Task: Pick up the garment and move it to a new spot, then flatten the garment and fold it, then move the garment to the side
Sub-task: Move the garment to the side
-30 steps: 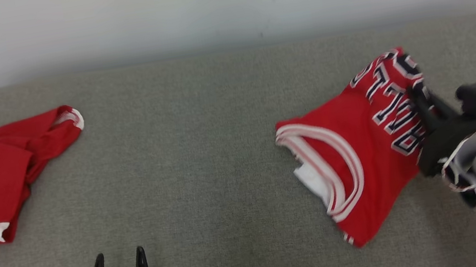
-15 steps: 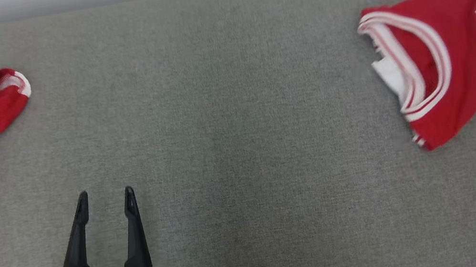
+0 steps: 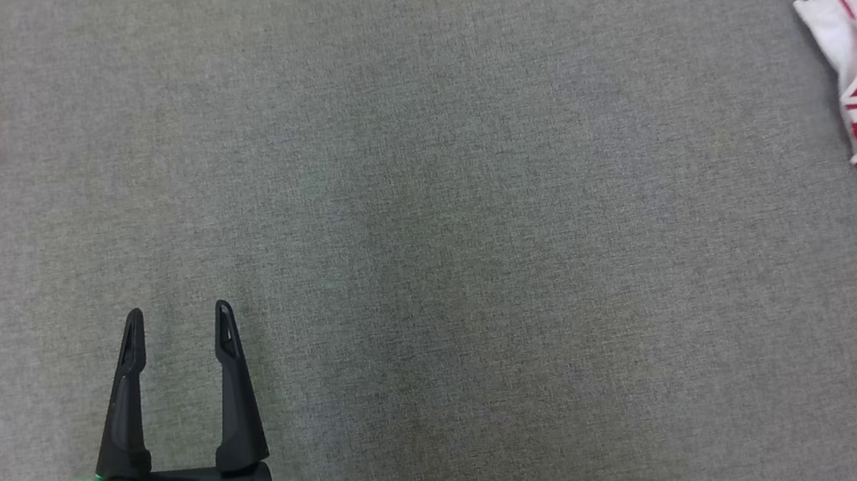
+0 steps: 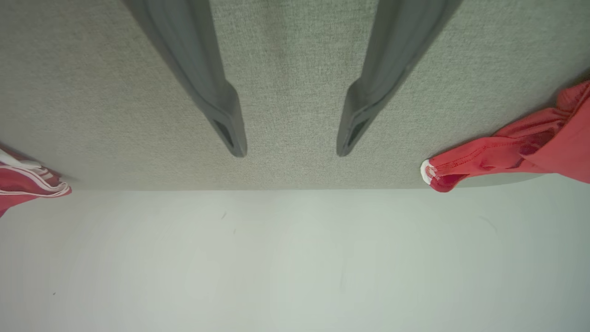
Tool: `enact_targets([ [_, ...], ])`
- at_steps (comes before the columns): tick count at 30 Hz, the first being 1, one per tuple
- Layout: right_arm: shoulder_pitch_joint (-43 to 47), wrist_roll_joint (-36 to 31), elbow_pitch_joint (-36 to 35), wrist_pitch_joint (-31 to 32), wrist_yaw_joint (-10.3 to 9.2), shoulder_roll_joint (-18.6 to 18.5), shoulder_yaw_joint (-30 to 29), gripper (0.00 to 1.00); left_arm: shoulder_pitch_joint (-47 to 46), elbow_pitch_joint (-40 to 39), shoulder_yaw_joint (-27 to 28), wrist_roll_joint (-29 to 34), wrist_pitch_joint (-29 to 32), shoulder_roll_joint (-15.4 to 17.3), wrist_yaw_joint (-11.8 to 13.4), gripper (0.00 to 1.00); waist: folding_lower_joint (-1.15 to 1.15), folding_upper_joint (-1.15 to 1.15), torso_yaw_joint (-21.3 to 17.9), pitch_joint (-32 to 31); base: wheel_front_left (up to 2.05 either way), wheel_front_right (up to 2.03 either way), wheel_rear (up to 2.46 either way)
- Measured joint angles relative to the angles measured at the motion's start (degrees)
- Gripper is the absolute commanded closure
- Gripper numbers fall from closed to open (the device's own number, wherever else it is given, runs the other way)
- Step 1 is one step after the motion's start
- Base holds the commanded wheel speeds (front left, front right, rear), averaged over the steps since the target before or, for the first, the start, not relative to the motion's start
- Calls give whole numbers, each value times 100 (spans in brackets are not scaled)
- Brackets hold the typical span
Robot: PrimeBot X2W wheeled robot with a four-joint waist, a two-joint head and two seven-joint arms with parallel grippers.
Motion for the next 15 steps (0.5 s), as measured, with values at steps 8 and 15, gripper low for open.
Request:
enact_targets([
  [8, -147, 0, 238, 1, 0, -110, 25, 100, -34, -56, 48, 7, 0, 0, 3, 0, 0, 0, -22, 124, 0, 0, 0],
  [15, -215, -58, 392, -45, 0, -82, 60, 3, -86, -26, 53, 5, 0, 0, 9, 0, -1, -1, -30, 127, 0, 0, 0],
])
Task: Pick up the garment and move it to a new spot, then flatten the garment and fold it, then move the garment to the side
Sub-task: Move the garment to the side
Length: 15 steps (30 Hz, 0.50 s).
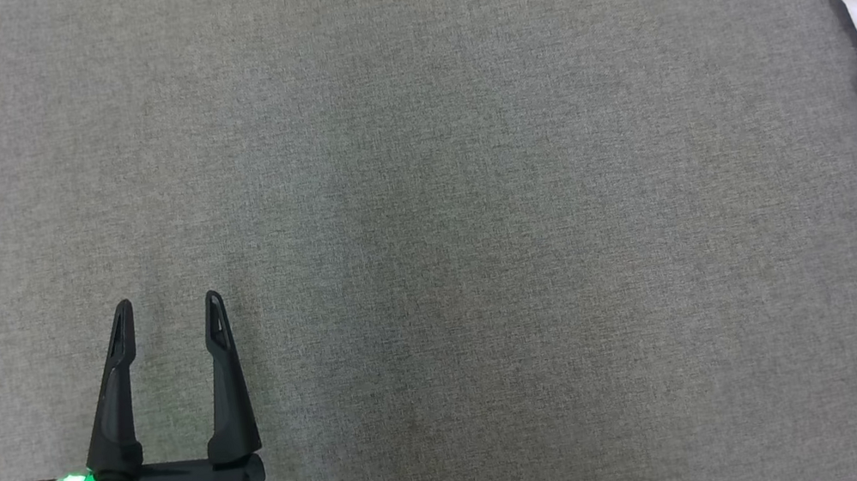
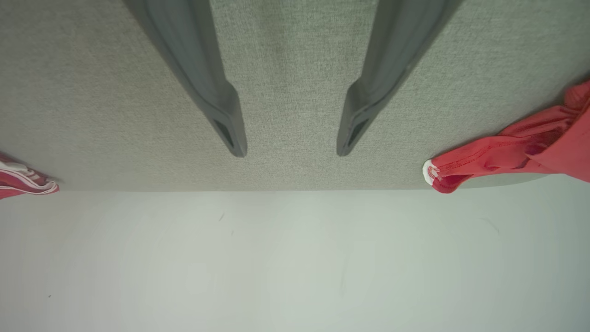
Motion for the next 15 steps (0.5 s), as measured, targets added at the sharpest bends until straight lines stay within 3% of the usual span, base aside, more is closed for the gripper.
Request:
enact_targets([
  [10, -90, -135, -221, -83, 0, 146, -138, 0, 82, 115, 92, -12, -1, -1, 41, 0, 0, 0, -41, -201, 0, 0, 0],
  [15, 274, -229, -1263, -100, 0, 343, -654, 0, 265, 248, 183, -35, -1, 0, 43, 0, -1, -1, -78, -483, 0, 0, 0],
])
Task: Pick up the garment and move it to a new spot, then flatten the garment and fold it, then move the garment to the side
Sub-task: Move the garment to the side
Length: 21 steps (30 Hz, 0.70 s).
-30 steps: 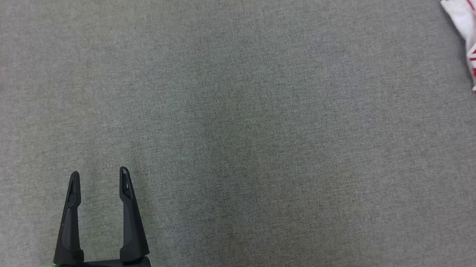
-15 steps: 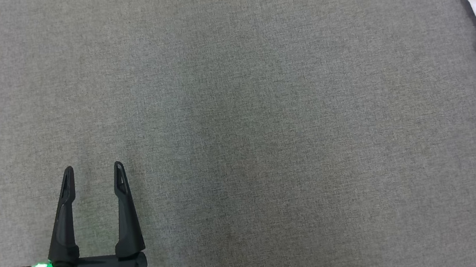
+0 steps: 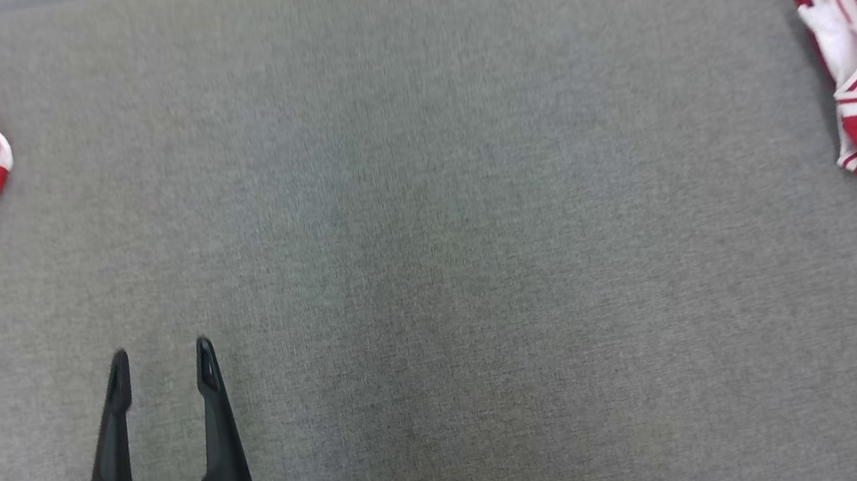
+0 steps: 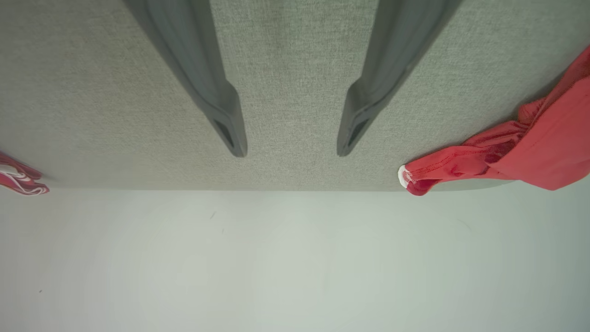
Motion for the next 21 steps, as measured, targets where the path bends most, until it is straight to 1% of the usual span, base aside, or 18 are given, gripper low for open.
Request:
enact_targets([
  [4, 853, -325, -823, 0, 0, 253, -636, 0, 185, 133, 26, -45, 1, -1, -2, 0, 0, 0, -20, -291, 0, 0, 0],
  [8, 1892, -641, -1671, 0, 0, 749, -1489, 0, 361, 233, 69, -102, 0, 0, -1, 0, -1, 0, -22, -605, 0, 0, 0],
  [12, 3049, -972, -2379, 1, 0, 1448, -2051, 0, 538, 342, 78, -159, 1, -2, -3, 0, -1, 0, -15, -910, 0, 0, 0],
  [16, 4003, -1161, -3018, 0, 0, 2198, -2435, 0, 706, 416, 98, -200, 1, 0, -1, 0, -1, 0, 2, -1198, 0, 0, 0],
  [18, 4423, -1295, -3314, 0, 0, 2498, -2654, 0, 760, 442, 102, -204, 1, 0, -2, 0, -1, -1, 17, -1329, 0, 0, 0],
  [21, 5035, -1400, -3765, -1, 0, 2958, -2829, 0, 872, 472, 140, -210, 1, 0, -2, 0, -1, -1, 43, -1519, 0, 0, 0],
])
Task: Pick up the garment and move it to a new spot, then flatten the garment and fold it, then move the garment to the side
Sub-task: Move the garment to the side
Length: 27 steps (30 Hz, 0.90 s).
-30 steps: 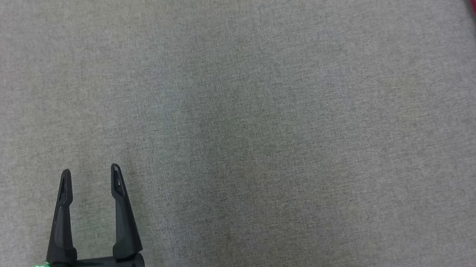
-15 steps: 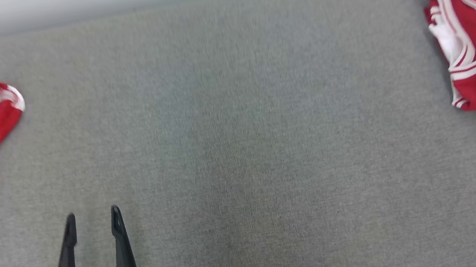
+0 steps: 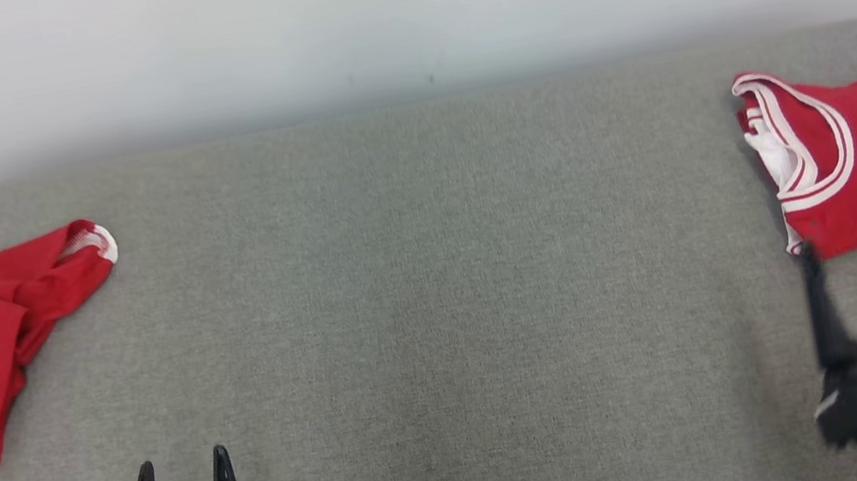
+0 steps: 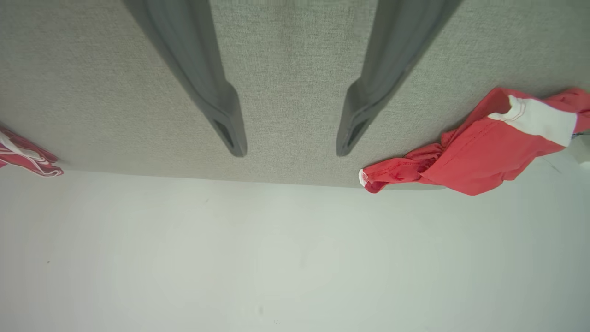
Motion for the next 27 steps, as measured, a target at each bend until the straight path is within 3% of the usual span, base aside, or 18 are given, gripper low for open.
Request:
enact_targets([
  [11, 1432, -168, -787, 1, 0, 814, 371, 0, 355, 160, 45, -24, 0, 0, -47, 0, 0, 0, 49, -544, 0, 0, 0],
  [27, 1777, -203, -864, 1, 0, 1018, 385, 0, 530, 393, 134, 185, 0, 1, -53, 0, 2, 1, 113, -771, 0, 0, 0],
])
